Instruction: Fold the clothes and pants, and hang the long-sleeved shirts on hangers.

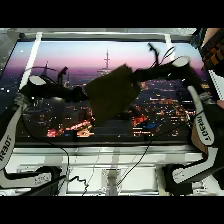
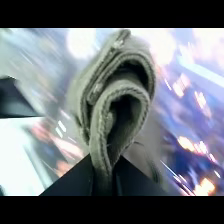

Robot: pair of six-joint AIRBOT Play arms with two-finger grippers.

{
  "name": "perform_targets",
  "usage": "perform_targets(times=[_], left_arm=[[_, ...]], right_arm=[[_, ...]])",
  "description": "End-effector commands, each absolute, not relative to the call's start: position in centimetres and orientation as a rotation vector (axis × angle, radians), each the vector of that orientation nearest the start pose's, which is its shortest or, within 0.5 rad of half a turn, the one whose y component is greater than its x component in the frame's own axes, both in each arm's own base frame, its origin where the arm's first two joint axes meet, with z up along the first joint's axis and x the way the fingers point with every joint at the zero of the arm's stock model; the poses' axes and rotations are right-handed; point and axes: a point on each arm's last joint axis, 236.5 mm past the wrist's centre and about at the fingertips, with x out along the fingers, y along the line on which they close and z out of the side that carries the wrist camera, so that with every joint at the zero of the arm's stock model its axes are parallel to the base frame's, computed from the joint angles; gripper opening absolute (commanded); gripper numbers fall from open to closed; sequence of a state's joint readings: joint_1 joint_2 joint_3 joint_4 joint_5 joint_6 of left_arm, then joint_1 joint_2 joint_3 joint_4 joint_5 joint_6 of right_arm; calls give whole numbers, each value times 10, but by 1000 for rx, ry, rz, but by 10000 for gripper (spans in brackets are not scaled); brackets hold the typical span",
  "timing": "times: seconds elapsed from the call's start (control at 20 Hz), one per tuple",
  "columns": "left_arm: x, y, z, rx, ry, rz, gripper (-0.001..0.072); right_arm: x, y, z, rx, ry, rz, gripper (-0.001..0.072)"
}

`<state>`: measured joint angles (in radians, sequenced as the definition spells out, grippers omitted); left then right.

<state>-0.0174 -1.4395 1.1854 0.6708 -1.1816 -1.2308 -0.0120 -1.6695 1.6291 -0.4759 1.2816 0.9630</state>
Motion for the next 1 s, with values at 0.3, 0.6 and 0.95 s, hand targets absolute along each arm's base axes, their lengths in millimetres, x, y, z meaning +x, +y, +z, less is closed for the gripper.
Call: perform_targets(times=[0.3, 0.6, 0.95], left_arm=[[427, -66, 171, -109, 793, -375, 20], [404, -47, 250, -57, 567, -302, 20], [401, -37, 255, -15, 552, -266, 21]], right_arm=[[456, -47, 327, 725, 430, 477, 39], [328, -220, 402, 772, 116, -67, 40], [162, -315, 351, 860, 186, -723, 39]])
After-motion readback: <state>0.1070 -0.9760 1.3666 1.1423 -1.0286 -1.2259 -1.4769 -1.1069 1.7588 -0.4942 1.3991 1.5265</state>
